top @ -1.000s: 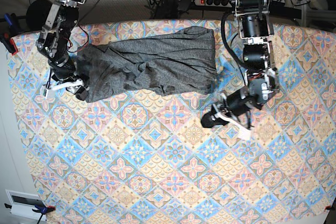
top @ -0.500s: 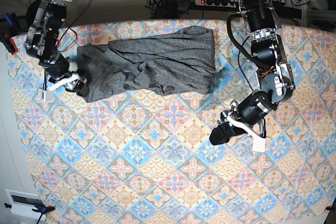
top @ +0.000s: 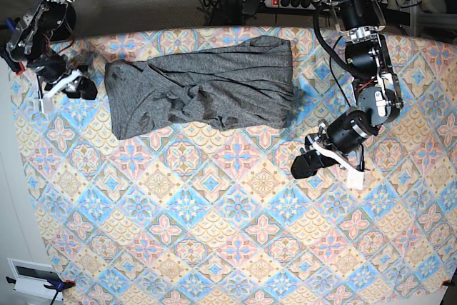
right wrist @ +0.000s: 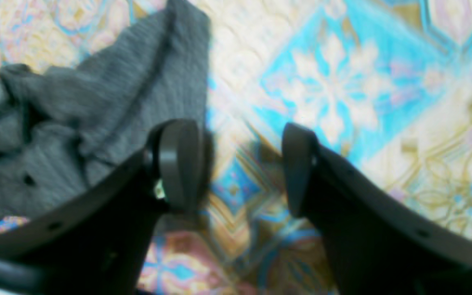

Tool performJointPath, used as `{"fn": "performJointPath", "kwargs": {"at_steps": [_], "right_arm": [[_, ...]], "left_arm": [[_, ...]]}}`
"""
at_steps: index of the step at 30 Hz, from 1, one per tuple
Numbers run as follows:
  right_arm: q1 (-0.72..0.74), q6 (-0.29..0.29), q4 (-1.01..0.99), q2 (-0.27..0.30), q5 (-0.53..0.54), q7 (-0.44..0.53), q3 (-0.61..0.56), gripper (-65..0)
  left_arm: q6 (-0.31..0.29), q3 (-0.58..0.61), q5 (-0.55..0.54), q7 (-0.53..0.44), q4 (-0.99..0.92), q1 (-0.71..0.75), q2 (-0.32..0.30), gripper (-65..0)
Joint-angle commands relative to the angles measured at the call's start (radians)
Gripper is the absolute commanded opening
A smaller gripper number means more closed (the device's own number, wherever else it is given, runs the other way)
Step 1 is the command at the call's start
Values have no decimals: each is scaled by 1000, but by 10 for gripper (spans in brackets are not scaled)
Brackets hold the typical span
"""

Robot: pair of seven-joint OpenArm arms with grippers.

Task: Layout the t-shirt on the table in an organized manner, then fold the t-shirt properly
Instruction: 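Release the shirt and move both grippers away from the folded strip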

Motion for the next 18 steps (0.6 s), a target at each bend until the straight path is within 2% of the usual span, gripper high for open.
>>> {"fn": "performJointPath", "kwargs": {"at_steps": [1,9,18], "right_arm": [[9,10,-12,16,25,17,5,-334],[12,10,-157,16,25,16,10,-334],[10,10,-157,11,25,14,-24,-337]], "left_arm": [[-8,1,-20,-14,17,-11,-4,-557],[-8,0,-21,-14,17,23,-4,-557],[-8,0,-21,-14,17,23,-4,-557]]}}
